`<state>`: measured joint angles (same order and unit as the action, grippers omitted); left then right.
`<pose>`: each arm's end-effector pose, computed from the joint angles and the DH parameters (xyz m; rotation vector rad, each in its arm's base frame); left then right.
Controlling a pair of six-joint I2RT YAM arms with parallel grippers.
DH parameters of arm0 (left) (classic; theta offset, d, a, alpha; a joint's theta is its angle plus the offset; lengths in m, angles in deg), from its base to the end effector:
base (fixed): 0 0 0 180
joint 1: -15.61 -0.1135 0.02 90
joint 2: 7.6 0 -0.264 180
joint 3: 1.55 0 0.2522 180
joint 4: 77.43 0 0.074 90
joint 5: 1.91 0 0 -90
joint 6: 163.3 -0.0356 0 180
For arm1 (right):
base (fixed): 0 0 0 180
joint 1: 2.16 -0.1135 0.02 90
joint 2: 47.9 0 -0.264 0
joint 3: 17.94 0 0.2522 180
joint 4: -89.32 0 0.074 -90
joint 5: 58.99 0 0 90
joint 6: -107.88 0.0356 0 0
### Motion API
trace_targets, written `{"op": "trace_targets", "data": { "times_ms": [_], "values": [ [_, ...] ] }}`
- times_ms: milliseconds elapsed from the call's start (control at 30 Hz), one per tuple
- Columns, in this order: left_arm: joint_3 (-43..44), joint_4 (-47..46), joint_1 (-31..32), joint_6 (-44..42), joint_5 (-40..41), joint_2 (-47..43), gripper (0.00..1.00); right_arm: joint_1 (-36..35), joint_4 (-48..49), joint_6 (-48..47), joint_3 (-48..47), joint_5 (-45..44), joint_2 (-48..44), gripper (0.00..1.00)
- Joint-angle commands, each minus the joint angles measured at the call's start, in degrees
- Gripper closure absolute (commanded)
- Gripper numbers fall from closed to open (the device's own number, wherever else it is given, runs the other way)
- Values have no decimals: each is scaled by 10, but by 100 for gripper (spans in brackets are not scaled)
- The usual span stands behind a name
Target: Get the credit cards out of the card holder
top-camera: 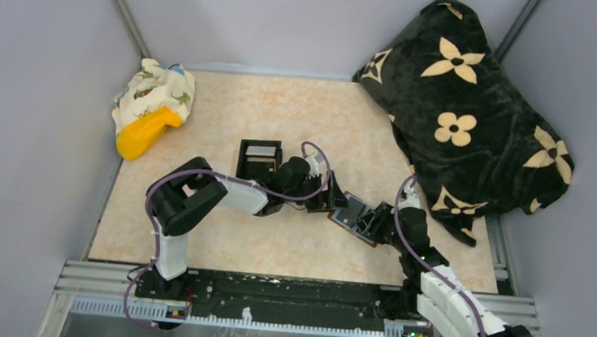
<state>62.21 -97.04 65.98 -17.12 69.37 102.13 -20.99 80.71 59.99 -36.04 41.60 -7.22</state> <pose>0.2342 -0.3007 0.1328 0.1206 2.3523 -1.3963 0.1360 0.0533 0.1323 0.3335 2.1923 0.8098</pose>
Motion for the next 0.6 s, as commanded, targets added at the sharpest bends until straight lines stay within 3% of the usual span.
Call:
{"op": "trace_targets", "data": {
  "times_ms": [0,333,567],
  "values": [
    [31,45,3,-43,-3,-16,14,4,57,18,9,-6,5,60],
    [86,98,16,-88,4,17,14,3,121,26,16,-7,59,60],
    [66,95,16,-84,7,41,14,14,154,20,7,-2,108,60]
  ]
}}
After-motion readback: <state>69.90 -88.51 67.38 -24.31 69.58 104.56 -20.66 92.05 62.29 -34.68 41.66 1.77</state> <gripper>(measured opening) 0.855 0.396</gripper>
